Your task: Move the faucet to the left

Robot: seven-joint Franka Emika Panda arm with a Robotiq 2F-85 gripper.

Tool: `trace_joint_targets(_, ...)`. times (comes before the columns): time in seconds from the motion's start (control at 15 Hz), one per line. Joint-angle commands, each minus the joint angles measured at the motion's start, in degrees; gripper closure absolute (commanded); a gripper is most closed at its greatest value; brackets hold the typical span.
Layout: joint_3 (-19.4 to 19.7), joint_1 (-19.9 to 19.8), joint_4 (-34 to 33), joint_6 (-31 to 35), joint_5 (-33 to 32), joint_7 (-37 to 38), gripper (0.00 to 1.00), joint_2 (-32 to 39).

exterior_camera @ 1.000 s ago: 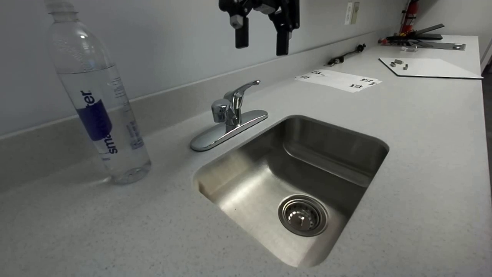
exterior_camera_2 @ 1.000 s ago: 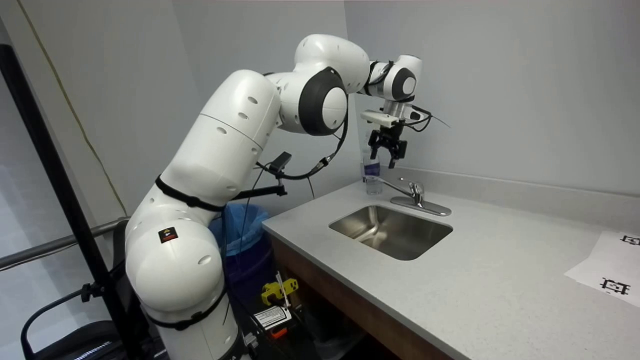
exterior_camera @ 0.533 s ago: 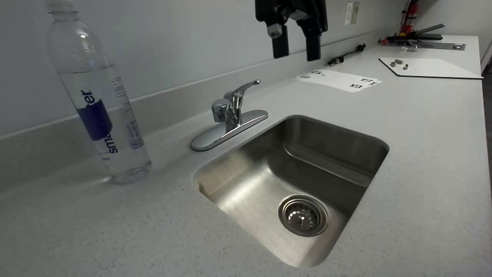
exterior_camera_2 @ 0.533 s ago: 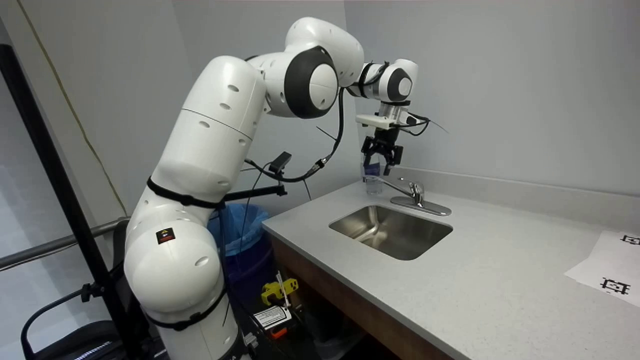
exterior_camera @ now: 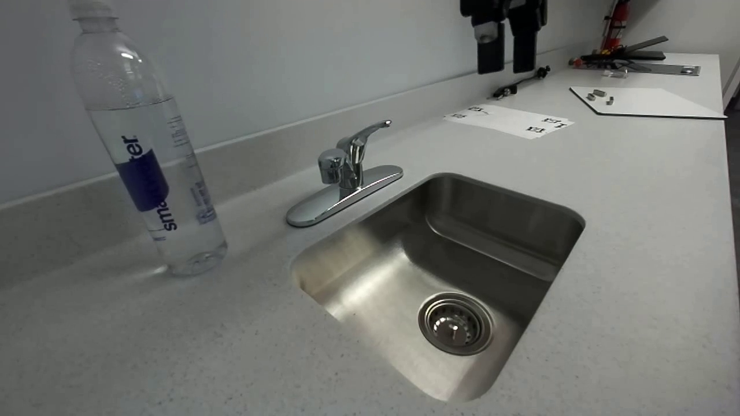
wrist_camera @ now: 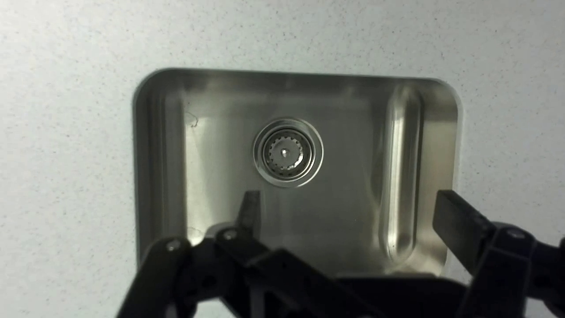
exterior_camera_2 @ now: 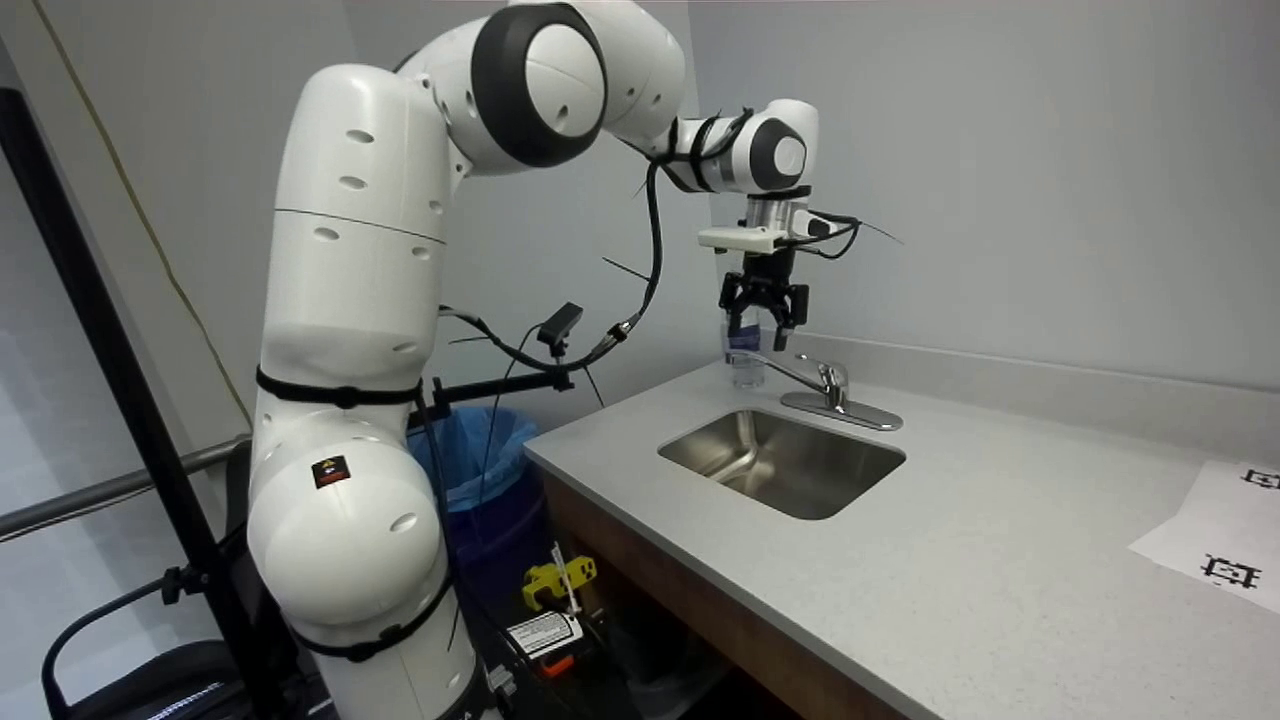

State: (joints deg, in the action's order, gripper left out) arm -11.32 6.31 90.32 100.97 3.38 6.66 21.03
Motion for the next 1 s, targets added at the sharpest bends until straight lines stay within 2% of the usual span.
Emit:
trace_joint_targets(0.0,1.7,0.9,13.8,10.5,-0.5,-2.5,0.0,-10.7)
trace_joint_targets(0.27,1.6,0.7,25.2,20.5,0.2,-3.8,0.0,-18.9)
trace_joint_targets(0.53,1.4,0.9,32.7,28.2,0.0,-3.8,0.0,-24.7)
trace_joint_targets(0.6,1.5,0.9,26.9,24.4,-0.1,-2.4,0.0,-19.6)
trace_joint_targets(0.93,1.5,0.9,27.7,24.9,-0.1,-2.4,0.0,-19.8)
